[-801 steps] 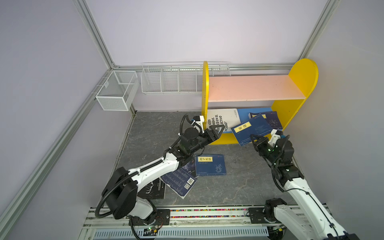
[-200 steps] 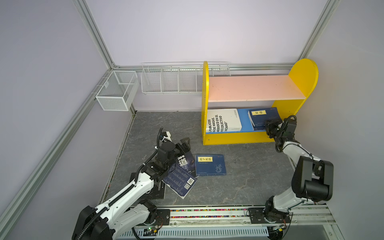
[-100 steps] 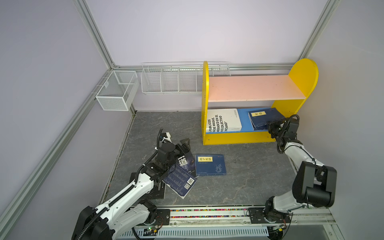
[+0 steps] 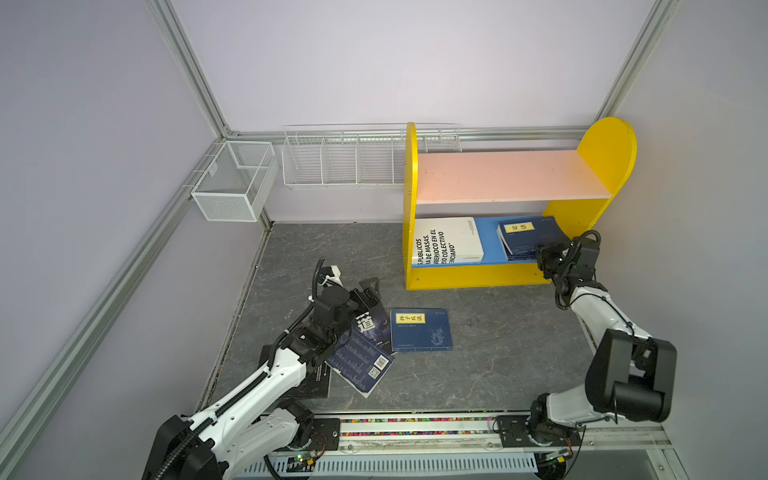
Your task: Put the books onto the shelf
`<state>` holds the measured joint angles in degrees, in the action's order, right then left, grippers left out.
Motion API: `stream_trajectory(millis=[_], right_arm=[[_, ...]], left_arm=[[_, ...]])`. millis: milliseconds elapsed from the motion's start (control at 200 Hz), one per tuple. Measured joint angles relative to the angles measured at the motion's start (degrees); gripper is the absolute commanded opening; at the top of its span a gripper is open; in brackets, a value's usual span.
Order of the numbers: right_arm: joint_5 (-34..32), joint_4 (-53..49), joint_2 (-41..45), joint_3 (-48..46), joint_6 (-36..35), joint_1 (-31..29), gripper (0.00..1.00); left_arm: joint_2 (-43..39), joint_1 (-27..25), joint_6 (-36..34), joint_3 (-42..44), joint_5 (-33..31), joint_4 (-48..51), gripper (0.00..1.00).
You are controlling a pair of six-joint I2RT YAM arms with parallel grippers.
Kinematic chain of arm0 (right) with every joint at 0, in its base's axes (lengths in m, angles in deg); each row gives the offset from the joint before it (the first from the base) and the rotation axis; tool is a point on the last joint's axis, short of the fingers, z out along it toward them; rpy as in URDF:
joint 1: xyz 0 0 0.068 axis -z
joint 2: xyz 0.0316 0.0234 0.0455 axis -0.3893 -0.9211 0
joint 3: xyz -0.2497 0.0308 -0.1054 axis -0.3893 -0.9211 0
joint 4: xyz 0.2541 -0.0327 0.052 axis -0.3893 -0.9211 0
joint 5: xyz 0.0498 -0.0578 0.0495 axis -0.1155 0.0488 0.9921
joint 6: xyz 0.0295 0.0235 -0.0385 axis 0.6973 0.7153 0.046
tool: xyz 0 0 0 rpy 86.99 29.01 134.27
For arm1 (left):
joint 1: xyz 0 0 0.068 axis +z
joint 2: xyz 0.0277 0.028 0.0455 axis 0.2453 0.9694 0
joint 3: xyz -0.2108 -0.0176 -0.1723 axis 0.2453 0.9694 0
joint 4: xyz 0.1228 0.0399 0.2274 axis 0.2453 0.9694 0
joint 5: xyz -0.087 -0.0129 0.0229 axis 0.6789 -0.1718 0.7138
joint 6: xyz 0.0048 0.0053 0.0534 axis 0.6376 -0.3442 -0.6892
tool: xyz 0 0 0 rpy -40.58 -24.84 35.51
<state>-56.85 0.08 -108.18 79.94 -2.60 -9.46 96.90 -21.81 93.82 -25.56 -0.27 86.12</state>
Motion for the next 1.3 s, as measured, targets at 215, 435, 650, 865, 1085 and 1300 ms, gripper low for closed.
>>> stream_trajectory(millis=[215,435,650,865,1085,1300], right_arm=[[-1.81,-5.35,0.68,0.11,-1.66,-0.04,0.48],[-3.96,-10.34,2.51,2.45,-4.24,-0.11,0.54],[-4.98,-12.39,2.84,5.53,-6.62,-0.11,0.53],[-4.94,-13.75,2.69,5.57,-6.84,-0.22,0.53],[-4.76,-14.34,0.26,6.86,-6.82,-0.44,0.53],[-4.52,-14.43,-1.09,7.63,-6.82,-0.57,0.53]], left_arm=[[-0.04,0.02,0.11,0.09,0.09,-0.09,1.00],[-0.02,0.00,0.13,0.15,0.33,-0.48,0.99],[0.39,0.02,0.39,1.05,0.94,-1.49,0.99],[0.24,0.02,0.74,1.29,1.11,-1.51,0.99],[-0.57,0.02,0.74,1.29,0.83,-1.49,0.99],[-0.55,0.02,0.72,1.29,0.20,-1.44,0.99]])
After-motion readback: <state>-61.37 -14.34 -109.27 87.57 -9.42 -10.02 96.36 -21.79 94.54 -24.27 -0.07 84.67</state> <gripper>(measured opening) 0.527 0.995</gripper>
